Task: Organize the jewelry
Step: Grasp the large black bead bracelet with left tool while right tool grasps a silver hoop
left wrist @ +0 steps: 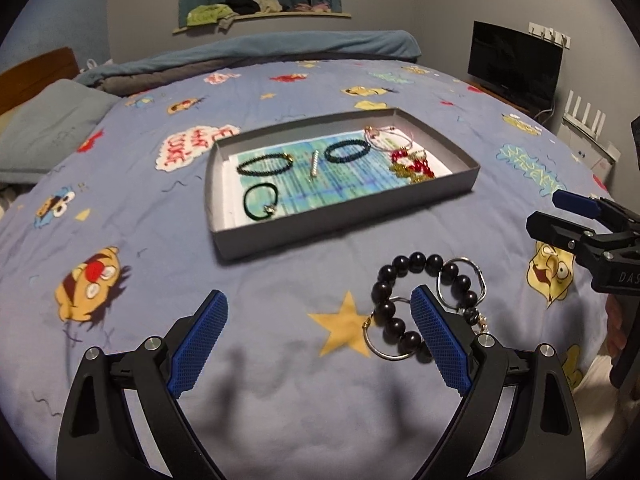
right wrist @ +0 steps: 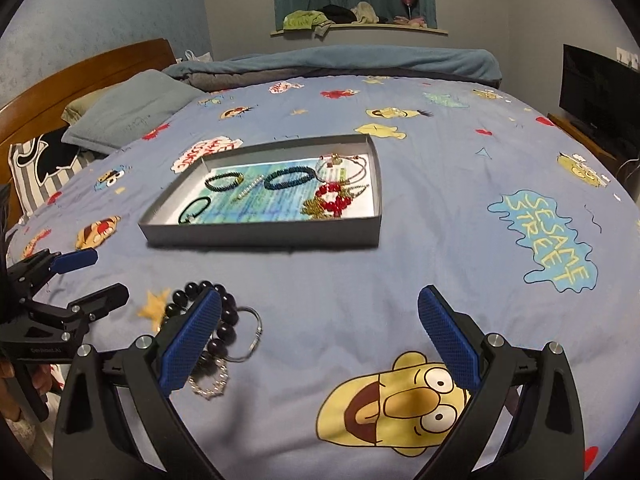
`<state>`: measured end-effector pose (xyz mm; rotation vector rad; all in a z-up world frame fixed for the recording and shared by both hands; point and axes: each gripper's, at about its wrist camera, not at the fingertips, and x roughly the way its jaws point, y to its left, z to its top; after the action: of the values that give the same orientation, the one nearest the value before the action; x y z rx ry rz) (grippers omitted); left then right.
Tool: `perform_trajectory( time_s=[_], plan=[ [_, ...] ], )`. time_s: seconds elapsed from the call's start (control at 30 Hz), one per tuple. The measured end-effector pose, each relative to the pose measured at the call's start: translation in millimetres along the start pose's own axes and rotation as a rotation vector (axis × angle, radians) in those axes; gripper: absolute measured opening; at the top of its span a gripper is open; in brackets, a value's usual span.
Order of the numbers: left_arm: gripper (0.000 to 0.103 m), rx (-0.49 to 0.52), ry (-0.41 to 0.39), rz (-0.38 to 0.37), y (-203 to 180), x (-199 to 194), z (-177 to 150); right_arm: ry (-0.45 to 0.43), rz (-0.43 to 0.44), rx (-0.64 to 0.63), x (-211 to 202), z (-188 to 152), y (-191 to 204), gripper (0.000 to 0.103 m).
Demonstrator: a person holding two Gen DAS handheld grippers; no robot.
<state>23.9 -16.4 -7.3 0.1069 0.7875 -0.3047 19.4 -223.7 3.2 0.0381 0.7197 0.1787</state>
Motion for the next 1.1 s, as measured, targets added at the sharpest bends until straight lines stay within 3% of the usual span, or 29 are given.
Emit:
perform_trajectory(
  time_s=[0.23, 0.5, 0.63, 0.83, 1.1],
  plan=[
    [0.092, 0.014, 0.042, -0.025, -3, 23, -6, 0.015, 0.018, -0.014, 14, -16, -3, 0.097],
    [0.087, 0.021, 0.030, -0.063, -8, 32, -4, 0.043, 0.069, -0.020, 27, -20, -4, 0.095],
    [0.068, 0.047, 0.032, -0.089, -16, 39, -2, 0.052, 0.101, -0.014, 30, -18, -4, 0.086],
    [0.048, 0.068, 0.044, -0.114, -22, 48, -1, 0.081, 0.123, -0.055, 37, -20, 7, 0.067],
    [0.032, 0.089, 0.047, -0.137, -25, 56, -1, 0.107, 0.137, -0.112, 42, -23, 19, 0.037]
  ],
)
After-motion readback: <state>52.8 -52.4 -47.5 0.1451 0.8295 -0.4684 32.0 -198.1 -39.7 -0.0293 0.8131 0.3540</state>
